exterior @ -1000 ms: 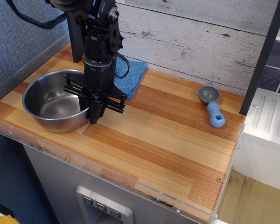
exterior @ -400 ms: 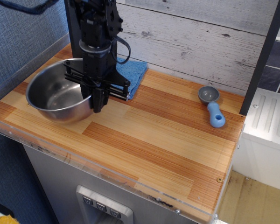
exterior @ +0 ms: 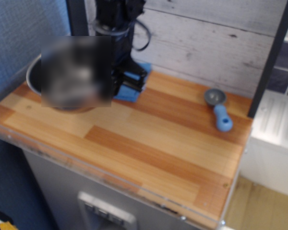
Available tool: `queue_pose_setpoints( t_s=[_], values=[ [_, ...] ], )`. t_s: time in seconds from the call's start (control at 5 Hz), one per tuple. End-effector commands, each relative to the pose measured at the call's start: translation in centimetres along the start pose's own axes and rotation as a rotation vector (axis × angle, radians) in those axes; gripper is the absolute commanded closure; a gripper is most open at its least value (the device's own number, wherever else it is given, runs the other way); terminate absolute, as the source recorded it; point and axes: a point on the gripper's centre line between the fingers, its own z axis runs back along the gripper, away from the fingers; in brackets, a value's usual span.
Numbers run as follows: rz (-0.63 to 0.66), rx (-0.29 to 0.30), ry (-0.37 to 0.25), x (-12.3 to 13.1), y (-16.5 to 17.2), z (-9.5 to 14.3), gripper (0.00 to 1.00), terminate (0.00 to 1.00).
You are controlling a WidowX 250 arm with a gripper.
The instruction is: Move the bowl to the bottom right of the table
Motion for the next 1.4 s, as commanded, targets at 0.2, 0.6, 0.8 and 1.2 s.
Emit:
queue_pose_setpoints(
  t_s=[0.2, 0.6, 0.8, 1.2],
  values=[
    [-0.171, -0.064, -0.065, -1.0, -7.2, 2.6, 1.00, 0.00],
    [-0.311, -0.078, -0.023, -2.2, -11.0, -0.1, 1.00, 0.00],
    [-0.340, -0.047, -0.011, -2.4, -12.3, -0.9, 1.00, 0.00],
    [-0.404, -0.020, 0.010, -2.2, -15.0, -2.2, 1.00, 0.00]
  ],
)
